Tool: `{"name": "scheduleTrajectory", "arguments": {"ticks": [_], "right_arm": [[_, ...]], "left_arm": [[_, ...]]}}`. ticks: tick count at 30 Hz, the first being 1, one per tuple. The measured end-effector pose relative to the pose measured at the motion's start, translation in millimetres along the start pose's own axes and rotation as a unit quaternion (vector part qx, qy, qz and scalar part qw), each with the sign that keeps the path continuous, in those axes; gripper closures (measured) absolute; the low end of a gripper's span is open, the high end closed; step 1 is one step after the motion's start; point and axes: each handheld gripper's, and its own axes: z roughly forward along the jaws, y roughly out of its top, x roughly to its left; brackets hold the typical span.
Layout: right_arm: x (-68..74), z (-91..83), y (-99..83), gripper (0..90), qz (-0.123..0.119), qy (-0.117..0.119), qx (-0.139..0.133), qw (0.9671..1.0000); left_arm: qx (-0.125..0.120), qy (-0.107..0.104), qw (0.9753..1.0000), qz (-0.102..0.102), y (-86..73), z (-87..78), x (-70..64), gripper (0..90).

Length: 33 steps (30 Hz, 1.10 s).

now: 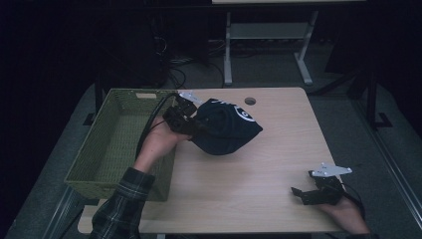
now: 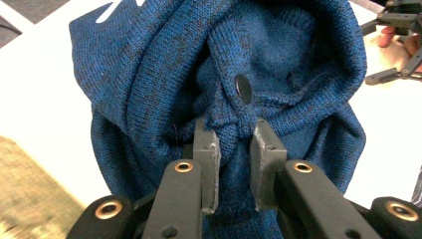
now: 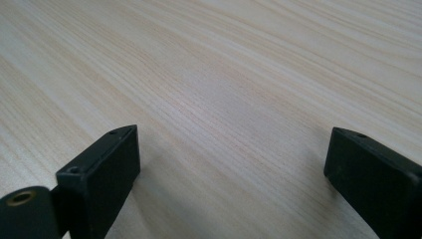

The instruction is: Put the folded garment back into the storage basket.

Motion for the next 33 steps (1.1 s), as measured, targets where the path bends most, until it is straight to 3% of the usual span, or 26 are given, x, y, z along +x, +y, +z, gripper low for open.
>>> {"name": "scheduleTrajectory", "arguments": {"ticks": [9,10,17,33], "right_arm": [[-0.2,0.0,0.0,7.0,-0.001,0.000,0.000,1.0000],[-0.1,0.0,0.0,7.0,-0.001,0.000,0.000,1.0000],[-0.1,0.0,0.0,7.0,0.000,0.000,0.000,1.0000],[-0.1,0.0,0.0,7.0,-0.001,0.000,0.000,1.0000]], "left_arm": [[-0.008,0.033,0.9993,-0.017,-8.4,-26.7,15.8,76.2],[-0.016,0.039,0.9987,-0.027,-11.6,-32.5,19.3,76.2],[-0.018,0.060,0.9971,-0.042,-21.9,-50.0,31.5,76.2],[-0.030,0.109,0.9898,-0.087,-57.4,-86.4,56.9,76.2]]}}
